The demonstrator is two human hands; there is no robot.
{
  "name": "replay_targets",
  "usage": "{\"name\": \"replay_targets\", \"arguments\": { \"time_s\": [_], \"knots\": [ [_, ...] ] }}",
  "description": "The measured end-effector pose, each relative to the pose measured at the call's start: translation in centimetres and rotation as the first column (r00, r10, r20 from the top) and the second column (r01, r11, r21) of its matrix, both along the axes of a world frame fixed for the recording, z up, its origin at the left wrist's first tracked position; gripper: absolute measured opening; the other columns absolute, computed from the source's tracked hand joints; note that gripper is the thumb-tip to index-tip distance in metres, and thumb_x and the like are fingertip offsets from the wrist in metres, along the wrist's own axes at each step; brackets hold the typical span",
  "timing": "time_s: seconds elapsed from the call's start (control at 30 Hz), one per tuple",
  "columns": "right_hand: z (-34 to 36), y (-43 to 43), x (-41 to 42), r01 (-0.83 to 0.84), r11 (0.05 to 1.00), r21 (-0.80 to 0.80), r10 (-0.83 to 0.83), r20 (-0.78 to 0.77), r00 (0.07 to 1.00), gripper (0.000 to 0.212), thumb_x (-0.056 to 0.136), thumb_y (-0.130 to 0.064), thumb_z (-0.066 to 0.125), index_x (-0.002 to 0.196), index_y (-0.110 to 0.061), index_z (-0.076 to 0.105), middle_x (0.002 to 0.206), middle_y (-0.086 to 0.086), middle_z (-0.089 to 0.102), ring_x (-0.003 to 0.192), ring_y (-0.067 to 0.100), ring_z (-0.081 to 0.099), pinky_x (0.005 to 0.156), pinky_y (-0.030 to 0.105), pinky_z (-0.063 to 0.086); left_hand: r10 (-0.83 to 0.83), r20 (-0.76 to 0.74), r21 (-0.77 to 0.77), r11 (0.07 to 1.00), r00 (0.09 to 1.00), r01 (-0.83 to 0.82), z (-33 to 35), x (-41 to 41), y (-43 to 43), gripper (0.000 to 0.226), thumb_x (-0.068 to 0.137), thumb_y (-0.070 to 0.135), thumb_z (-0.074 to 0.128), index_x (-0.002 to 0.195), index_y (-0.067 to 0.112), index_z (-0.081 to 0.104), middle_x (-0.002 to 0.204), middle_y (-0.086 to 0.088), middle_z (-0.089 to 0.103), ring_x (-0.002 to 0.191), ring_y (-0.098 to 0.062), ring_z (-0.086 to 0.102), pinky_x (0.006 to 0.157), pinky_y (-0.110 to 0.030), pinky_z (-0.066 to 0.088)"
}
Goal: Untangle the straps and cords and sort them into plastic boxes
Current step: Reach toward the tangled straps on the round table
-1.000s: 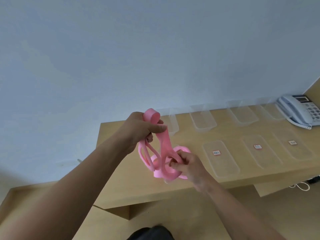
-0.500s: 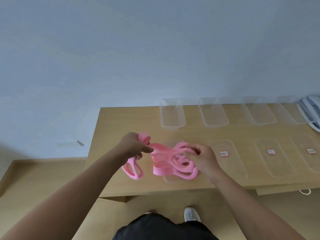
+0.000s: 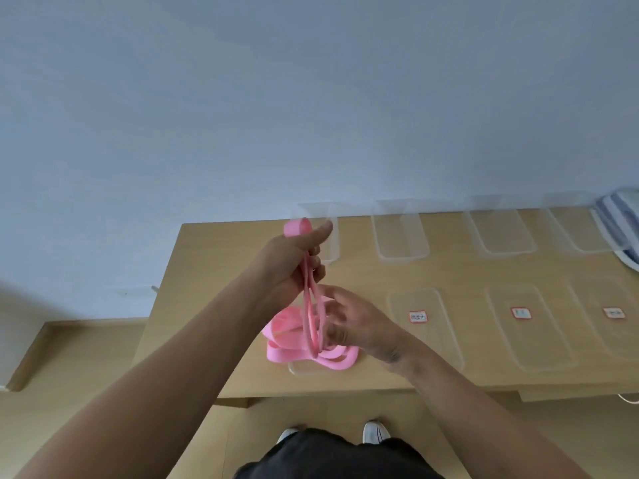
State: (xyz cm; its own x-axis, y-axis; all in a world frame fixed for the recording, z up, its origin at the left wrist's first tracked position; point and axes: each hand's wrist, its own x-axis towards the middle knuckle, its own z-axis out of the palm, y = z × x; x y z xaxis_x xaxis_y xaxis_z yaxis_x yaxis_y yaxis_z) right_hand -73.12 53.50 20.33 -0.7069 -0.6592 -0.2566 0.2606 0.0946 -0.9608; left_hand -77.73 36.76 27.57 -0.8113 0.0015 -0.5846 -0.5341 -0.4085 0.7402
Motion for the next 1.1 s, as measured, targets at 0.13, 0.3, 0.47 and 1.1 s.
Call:
{"name": "replay_targets", "arguments": {
  "time_s": [0.13, 0.3, 0.47, 1.1],
  "knots": [
    [0.1, 3.4, 0.7, 0.151, 0.984, -0.099, -0.148, 0.032, 0.988, 0.062, 0.078, -0.032, 0.082, 0.135, -0.026, 0.057, 0.122, 0.009, 0.069, 0.108, 0.028, 0.068, 0.091, 0.041, 0.056, 0.082, 0.09, 0.065, 0.994, 0.993, -0.088, -0.6, -1.6, 3.3, 0.041, 0.077, 0.03, 0.089, 0.096, 0.012, 0.057, 0.061, 0.002, 0.044, 0.049, -0.012, 0.043, 0.056, -0.029, 0.047],
    [-1.3, 6.6, 1.5, 0.247, 0.961, -0.127, -0.232, 0.121, 0.965, 0.069, 0.075, -0.02, 0.087, 0.136, -0.028, 0.053, 0.122, 0.005, 0.07, 0.108, 0.026, 0.069, 0.069, 0.032, 0.059, 0.113, 0.182, -0.002, 0.993, 0.977, -0.115, -3.4, -2.4, 7.5, 0.059, 0.083, 0.037, 0.084, 0.125, 0.011, 0.051, 0.092, -0.007, 0.048, 0.073, -0.019, 0.046, 0.073, -0.035, 0.05],
    [-3.5, 9.4, 1.9, 0.554, 0.829, 0.07, -0.555, 0.217, 0.803, 0.026, 0.079, -0.007, 0.081, 0.101, -0.006, 0.066, 0.085, 0.015, 0.073, 0.07, 0.027, 0.07, 0.053, 0.032, 0.054, 0.166, 0.211, -0.041, 0.986, 0.963, -0.161, -5.9, -2.8, 10.5, 0.021, 0.097, 0.013, 0.069, 0.109, 0.006, 0.053, 0.089, -0.008, 0.05, 0.077, -0.024, 0.052, 0.069, -0.042, 0.052],
    [-3.3, 14.2, -3.7, 0.458, 0.36, 0.813, 0.111, -0.525, 0.844, 0.049, 0.093, -0.046, 0.057, 0.132, -0.015, 0.051, 0.123, 0.012, 0.054, 0.114, 0.032, 0.05, 0.087, 0.039, 0.046, -0.534, 0.126, -0.972, 0.103, 0.836, 0.213, -9.8, 4.5, 7.5, 0.044, 0.095, 0.036, 0.069, 0.136, 0.021, 0.063, 0.131, -0.004, 0.067, 0.117, -0.026, 0.063, 0.095, -0.04, 0.049]
  ]
}}
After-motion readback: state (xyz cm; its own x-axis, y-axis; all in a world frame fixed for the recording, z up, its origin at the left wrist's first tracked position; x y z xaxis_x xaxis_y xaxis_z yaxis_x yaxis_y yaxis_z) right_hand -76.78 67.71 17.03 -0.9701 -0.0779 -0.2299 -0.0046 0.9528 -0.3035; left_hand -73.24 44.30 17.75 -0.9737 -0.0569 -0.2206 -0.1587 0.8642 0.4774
